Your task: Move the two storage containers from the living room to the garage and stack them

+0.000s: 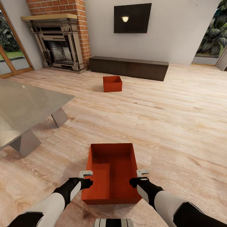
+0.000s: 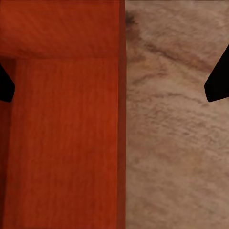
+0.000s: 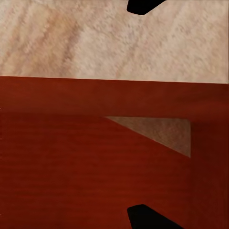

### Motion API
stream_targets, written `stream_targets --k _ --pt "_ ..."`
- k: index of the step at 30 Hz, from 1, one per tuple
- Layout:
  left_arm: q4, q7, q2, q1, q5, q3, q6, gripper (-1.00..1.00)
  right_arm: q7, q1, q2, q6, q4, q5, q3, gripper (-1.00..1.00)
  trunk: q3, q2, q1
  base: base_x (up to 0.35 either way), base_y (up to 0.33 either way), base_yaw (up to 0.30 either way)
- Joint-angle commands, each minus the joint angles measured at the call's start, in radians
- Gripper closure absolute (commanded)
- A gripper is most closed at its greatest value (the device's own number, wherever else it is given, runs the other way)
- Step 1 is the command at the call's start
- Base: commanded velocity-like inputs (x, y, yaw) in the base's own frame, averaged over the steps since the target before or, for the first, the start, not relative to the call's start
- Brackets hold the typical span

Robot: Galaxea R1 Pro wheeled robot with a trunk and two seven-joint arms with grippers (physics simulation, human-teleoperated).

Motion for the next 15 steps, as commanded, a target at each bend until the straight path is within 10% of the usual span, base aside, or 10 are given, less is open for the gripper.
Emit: stream_targets --k 1,15 --pt "-0.002 0.002 0.0 0.0 0.007 0.0 0.006 -1.0 -0.006 0.0 -0.001 0.006 -0.003 -0.006 0.008 -1.0 -0.001 0.0 0.0 0.0 0.0 0.0" --pt "-0.002 0.002 0.0 0.0 0.007 0.0 0.006 -1.0 -0.006 0.0 -0.005 0.005 -0.003 -0.006 0.008 -1.0 -0.001 0.0 0.0 0.0 0.0 0.0"
